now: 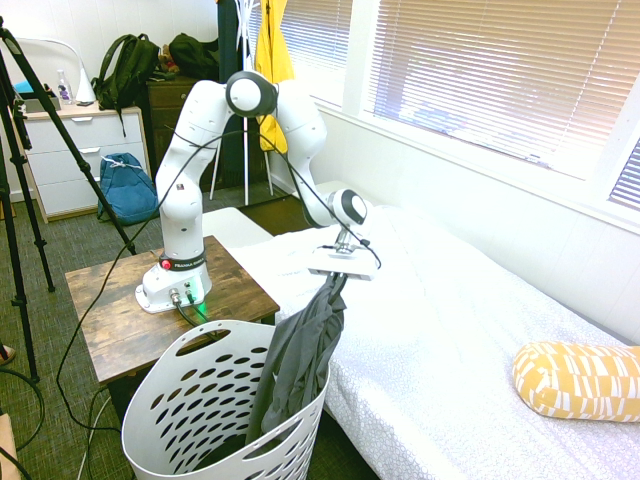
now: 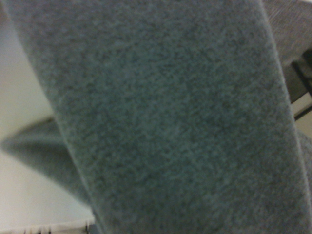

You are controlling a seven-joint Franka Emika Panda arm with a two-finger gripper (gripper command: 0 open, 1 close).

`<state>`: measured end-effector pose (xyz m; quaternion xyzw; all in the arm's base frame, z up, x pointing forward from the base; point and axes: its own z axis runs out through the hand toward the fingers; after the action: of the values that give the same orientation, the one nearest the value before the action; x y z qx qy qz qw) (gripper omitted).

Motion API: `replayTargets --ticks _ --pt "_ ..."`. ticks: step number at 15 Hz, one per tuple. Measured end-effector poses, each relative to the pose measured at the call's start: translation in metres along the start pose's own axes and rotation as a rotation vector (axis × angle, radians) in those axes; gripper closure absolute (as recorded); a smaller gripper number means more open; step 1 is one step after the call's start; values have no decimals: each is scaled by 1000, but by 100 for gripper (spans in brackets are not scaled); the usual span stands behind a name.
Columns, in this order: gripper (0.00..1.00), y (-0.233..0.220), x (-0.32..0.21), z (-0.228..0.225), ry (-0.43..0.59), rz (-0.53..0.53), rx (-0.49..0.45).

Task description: Put my clothes in the laundry bag

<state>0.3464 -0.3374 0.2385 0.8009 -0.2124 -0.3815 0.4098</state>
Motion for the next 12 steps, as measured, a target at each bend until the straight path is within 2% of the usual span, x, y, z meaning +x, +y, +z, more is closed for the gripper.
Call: replayTargets --ticks 3,5,8,12 --pt "100 71 -52 14 -154 -83 -64" --pt "100 89 -78 43 -214 -107 -116" --pt "100 88 -113 85 -315 -154 -125" --pt "100 67 -130 129 -386 -181 -117"
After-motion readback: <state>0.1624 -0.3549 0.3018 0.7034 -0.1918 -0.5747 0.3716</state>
